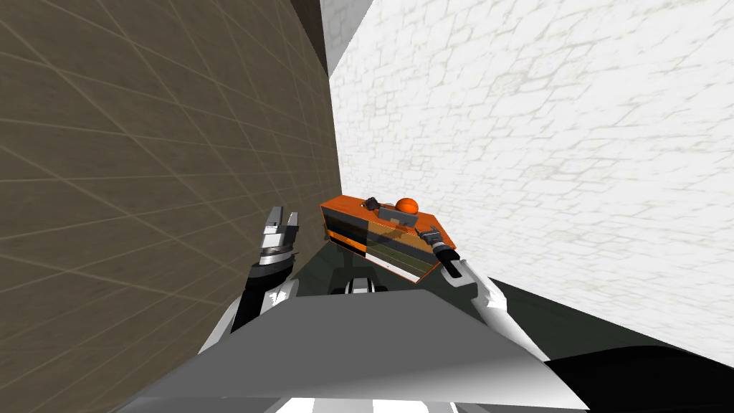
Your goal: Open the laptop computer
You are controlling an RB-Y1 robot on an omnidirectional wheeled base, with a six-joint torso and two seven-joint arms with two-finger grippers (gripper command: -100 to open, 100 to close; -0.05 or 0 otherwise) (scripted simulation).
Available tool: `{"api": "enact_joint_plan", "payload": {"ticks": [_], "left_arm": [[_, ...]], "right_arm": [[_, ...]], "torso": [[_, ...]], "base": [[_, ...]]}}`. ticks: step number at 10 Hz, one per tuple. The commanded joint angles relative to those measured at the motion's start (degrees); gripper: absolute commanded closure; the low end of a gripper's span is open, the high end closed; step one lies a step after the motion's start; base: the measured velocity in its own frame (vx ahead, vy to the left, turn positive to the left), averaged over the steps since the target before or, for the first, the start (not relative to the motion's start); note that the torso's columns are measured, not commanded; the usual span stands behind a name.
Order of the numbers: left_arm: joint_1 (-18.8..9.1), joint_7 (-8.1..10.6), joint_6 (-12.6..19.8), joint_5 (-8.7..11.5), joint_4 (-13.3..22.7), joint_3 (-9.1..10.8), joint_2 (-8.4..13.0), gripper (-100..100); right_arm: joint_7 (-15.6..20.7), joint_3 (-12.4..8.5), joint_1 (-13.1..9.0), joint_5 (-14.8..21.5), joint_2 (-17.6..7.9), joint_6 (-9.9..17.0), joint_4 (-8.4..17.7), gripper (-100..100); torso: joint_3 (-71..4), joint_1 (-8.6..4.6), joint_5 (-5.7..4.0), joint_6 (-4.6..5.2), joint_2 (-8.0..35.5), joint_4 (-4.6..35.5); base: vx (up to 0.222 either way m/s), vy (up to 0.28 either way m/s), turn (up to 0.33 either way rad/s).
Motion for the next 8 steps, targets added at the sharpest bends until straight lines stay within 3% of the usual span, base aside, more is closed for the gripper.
{"api": "enact_joint_plan", "payload": {"ticks": [1,6,8], "left_arm": [[0.0,0.00,0.0,0.0,0.0,0.00,0.0,0],[0.0,0.00,0.0,0.0,0.0,0.00,0.0,0],[0.0,0.00,0.0,0.0,0.0,0.00,0.0,0]], "right_arm": [[3.3,-0.5,-1.4,2.7,-2.0,2.4,3.8,-100],[8.4,-1.5,-4.2,6.9,-5.7,6.2,10.8,-100],[9.2,-1.7,-4.7,7.6,-6.3,6.8,11.9,-100]], "torso": [[-0.1,0.14,0.05,0.00,-0.1,0.0],[0.0,0.10,0.05,0.01,0.1,0.0],[0.0,-0.04,0.00,0.01,0.0,0.0]], "base": [[0.106,0.088,0.010],[0.088,0.107,0.013],[0.044,0.037,0.003]]}}
